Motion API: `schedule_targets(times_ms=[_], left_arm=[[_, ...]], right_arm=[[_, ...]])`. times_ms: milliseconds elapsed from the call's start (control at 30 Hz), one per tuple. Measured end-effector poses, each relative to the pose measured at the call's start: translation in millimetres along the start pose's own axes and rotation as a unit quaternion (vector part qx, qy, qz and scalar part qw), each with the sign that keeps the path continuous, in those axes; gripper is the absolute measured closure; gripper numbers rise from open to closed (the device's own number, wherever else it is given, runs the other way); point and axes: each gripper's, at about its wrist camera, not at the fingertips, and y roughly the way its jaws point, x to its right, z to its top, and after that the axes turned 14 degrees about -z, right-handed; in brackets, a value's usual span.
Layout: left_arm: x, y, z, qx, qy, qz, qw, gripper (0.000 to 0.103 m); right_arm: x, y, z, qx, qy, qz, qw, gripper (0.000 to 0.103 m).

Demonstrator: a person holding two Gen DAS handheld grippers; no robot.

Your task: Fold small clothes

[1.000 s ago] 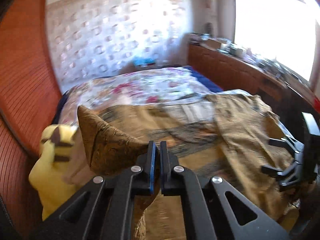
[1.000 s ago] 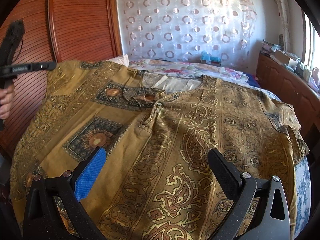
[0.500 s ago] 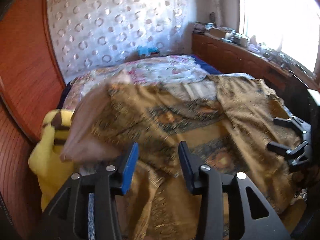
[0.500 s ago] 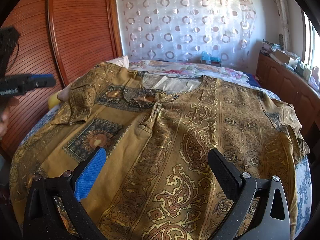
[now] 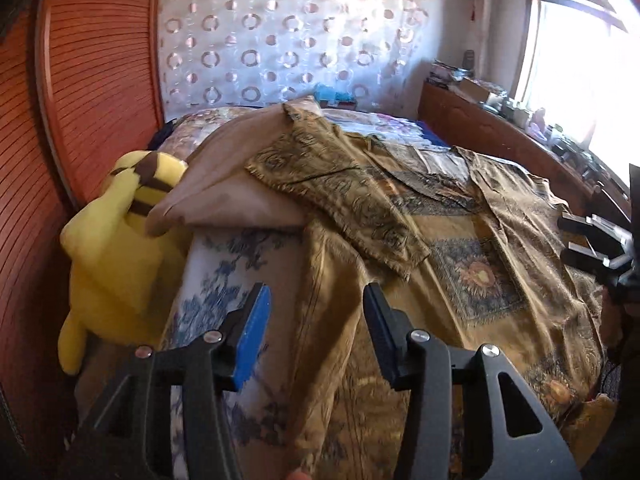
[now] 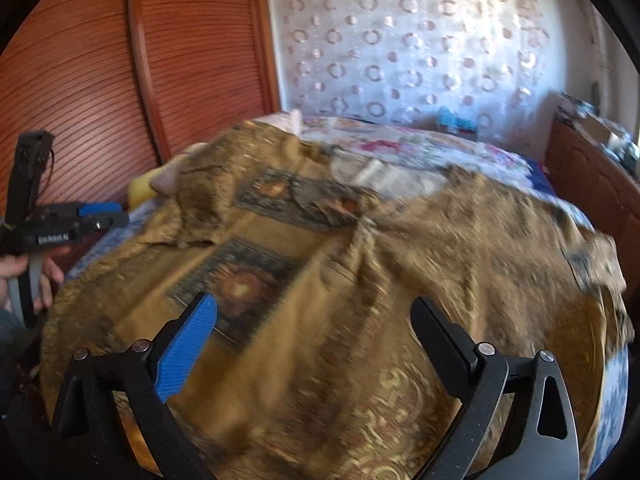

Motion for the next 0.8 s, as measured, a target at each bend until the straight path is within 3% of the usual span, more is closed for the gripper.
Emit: schedule_targets(times_ms=[167, 367, 467, 700, 800], left_arm=[[2.6, -15.9, -5.5, 0.021, -0.010, 0.014, 0.9996, 0.056], [6.7, -37.7, -5.2, 0.047, -0.004, 0.024, 0.9986, 0.056], [6.1, -46.4, -3.3, 0.058, -0.001, 0.032, 0.9978, 0.056], [-0.6, -54.7, -2.9, 0.067, -0.004, 0.037, 0.9970, 0.056], [-0.2, -54.2, -4.6, 0.066, -0.004, 0.038, 0.9971, 0.056]], right_arm=[[-34.6, 4.2, 36.3, 0.021, -0.054, 0.037, 0.998, 0.014], [-96.3, 44.2, 76.6, 0.020, -0.124, 0.090, 0.988, 0.025], [-123.4, 73.3, 90.3, 0.013, -0.142, 0.099, 0.985, 0.031], [-165.5, 124.7, 110.7, -0.012, -0.163, 0.112, 0.980, 0.034], [-176.8, 138.9, 110.9, -0.026, -0.185, 0.096, 0.978, 0.050]])
